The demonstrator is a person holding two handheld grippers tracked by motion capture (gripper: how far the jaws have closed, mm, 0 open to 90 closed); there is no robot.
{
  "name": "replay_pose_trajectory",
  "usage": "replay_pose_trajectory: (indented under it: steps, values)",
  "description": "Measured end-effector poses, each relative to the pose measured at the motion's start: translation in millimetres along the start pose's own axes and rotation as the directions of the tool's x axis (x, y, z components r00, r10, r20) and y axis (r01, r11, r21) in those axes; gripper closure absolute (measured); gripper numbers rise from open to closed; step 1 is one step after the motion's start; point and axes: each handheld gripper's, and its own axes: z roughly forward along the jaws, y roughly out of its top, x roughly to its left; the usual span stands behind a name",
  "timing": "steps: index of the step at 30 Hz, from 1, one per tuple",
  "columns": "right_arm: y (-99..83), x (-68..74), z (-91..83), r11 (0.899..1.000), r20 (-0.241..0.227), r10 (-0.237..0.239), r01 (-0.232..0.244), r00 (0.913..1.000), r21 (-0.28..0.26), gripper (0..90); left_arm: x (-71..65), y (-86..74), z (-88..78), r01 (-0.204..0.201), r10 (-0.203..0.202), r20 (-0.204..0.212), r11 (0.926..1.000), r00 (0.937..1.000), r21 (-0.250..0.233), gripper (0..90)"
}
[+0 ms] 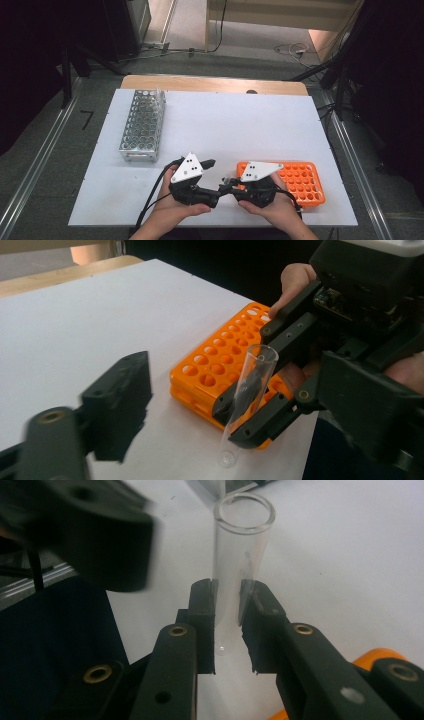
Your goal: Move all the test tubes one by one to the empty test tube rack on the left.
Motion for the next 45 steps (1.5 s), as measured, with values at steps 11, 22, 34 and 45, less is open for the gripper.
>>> replay_pose_trajectory:
  steps: [11, 22, 34, 45]
  values:
    - [1.8, 5.1, 2.9, 1.000, -0.023, -0.014, 0.014, 0.9997, 0.005, 73.5, -6.3, -2.8, 4.7, -0.052, 0.052, 0.015, 0.9986, 0.9985, 0.009, 59.0]
    - [1.9, 5.7, 3.9, 1.000, -0.032, -0.012, 0.012, 0.9994, 0.006, 73.5, -4.7, -2.6, 3.4, -0.058, 0.057, 0.036, 0.9983, 0.9977, 0.006, 73.1]
    - [1.2, 3.8, 3.9, 1.000, -0.029, -0.002, 0.002, 0.9996, -0.004, 70.6, -2.2, -1.9, 2.7, -0.054, 0.054, 0.023, 0.9986, 0.9983, 0.003, 74.6]
    - [-2.0, -5.1, -4.1, 0.999, -0.076, 0.017, -0.020, 0.9970, -0.040, 38.6, 7.4, 0.9, -5.8, -0.033, 0.033, 0.000, 0.9993, 0.9995, -0.018, 74.7]
